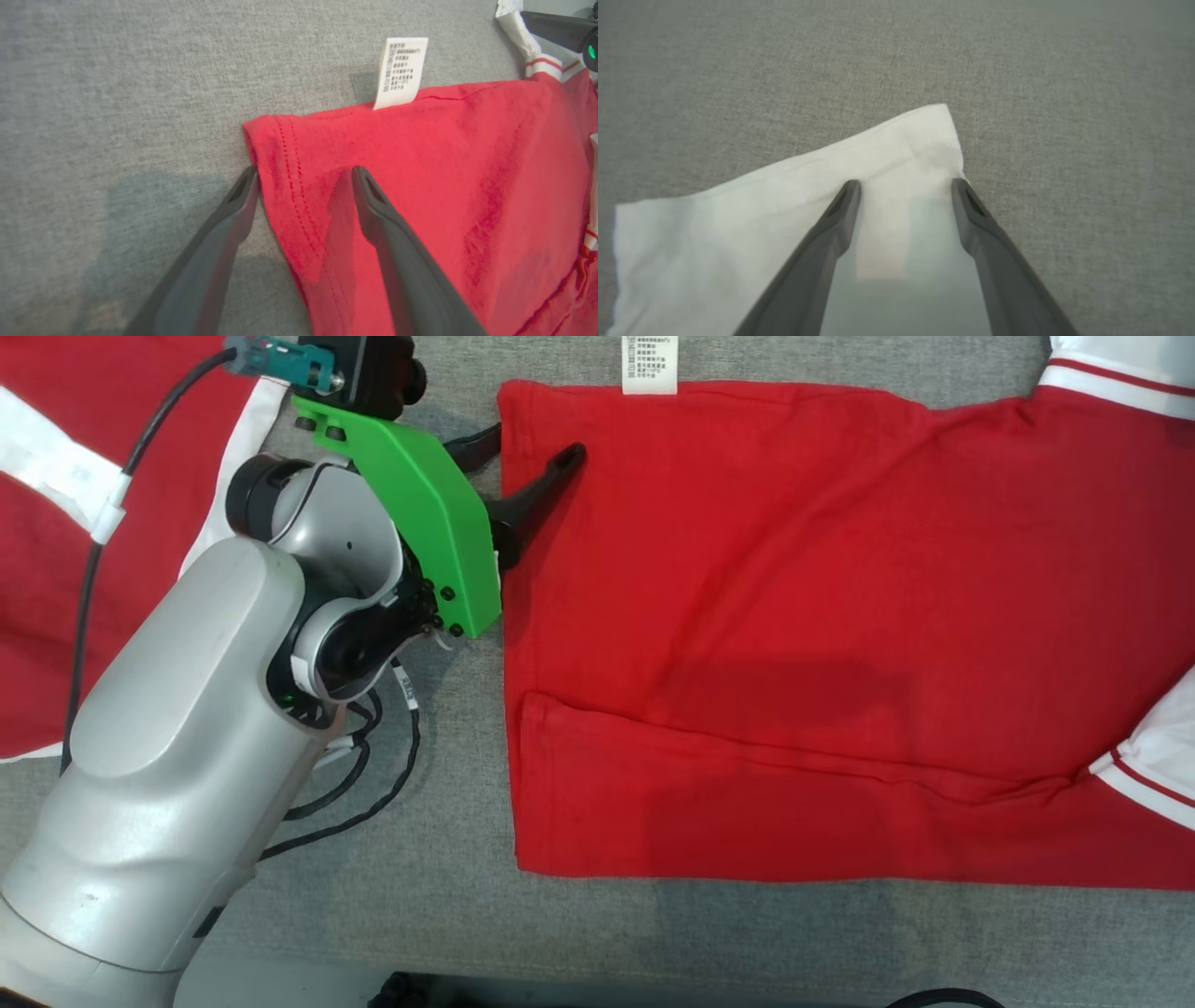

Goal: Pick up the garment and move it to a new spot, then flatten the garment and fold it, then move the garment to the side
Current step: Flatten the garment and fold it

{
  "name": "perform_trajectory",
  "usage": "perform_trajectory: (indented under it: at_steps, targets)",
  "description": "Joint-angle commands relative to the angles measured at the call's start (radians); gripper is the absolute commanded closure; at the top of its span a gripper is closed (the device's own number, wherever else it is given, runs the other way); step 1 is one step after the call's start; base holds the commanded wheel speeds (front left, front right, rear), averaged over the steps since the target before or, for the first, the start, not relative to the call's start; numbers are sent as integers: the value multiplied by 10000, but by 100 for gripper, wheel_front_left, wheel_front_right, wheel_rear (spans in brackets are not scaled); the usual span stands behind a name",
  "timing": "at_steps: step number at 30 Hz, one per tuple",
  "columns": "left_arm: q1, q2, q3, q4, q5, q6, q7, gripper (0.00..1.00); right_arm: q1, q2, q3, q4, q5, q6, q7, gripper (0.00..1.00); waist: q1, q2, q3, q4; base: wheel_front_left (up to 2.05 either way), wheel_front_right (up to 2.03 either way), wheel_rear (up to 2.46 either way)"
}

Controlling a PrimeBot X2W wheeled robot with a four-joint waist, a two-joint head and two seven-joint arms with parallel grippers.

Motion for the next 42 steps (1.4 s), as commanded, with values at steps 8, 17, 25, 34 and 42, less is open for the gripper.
perform_trajectory:
  at_steps: [8,17,25,34,42]
  targets:
    - [73,-175,103,578,-129,-491,-599,100,149,473,272,981,793,-6,-906,100,0,0,-100,-172,0,0,0]
    - [971,877,732,-593,113,-402,-1609,100,302,269,564,28,2476,-6,-2160,100,0,0,-834,-1133,0,0,0]
    - [2424,1683,1117,-2099,450,145,-2521,100,1774,-440,1037,-1686,3456,-6,-3260,100,0,0,-1570,-1694,0,0,0]
    - [5110,2037,1553,-3805,276,868,-3966,100,4815,-617,316,-3476,3939,-6,-4819,100,0,0,-2442,-2211,0,0,0]
    - [6537,1799,1647,-3657,213,834,-5173,100,7394,424,-730,-4552,3707,-6,-5970,100,0,0,-2877,-2313,0,0,0]
